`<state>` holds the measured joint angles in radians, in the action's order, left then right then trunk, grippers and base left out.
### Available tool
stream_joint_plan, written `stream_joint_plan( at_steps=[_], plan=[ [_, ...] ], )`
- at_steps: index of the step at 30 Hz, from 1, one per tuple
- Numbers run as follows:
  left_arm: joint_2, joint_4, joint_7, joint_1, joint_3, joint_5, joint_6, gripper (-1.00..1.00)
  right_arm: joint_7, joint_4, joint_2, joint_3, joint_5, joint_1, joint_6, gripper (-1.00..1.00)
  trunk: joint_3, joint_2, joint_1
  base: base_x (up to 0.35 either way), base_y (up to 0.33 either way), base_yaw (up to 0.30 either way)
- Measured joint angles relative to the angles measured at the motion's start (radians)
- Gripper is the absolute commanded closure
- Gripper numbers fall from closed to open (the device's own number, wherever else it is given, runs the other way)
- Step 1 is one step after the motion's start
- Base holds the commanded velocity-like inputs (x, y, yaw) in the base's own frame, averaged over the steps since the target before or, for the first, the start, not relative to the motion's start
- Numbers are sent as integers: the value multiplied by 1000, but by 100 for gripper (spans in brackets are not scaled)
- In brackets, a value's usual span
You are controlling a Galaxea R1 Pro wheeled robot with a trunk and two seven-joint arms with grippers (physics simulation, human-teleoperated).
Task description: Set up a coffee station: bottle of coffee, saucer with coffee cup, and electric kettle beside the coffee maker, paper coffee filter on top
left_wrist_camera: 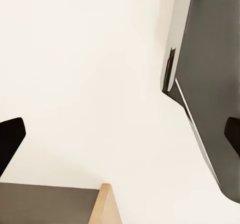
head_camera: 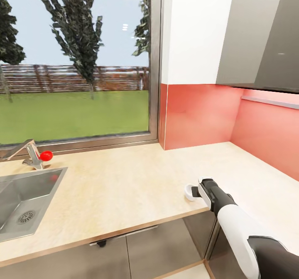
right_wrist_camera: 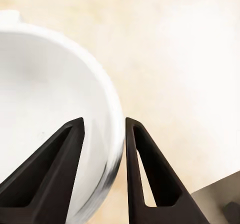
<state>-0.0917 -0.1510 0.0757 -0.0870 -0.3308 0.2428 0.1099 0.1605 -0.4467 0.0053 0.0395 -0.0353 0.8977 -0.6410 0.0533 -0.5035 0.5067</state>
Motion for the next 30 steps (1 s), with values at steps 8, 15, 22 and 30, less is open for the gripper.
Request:
stream_joint_plan(
  at_steps=[8,15,22,30],
  plan=[
    [-1,0,0,1,0,0,0,-100,1,0,0,-1,6,0,2,100,0,0,0,0,0,0],
    [3,0,-1,1,1,1,-4,-100,-2,-63,13,-9,21,-1,1,100,0,0,0,0,0,0],
    [1,-1,-2,1,0,0,-3,-100,-2,-180,27,-110,18,-1,1,100,0,0,0,0,0,0],
    [-3,-3,-1,2,-6,-1,-2,-100,-3,-227,55,-124,20,-1,1,100,0,1,0,0,0,0]
  ],
)
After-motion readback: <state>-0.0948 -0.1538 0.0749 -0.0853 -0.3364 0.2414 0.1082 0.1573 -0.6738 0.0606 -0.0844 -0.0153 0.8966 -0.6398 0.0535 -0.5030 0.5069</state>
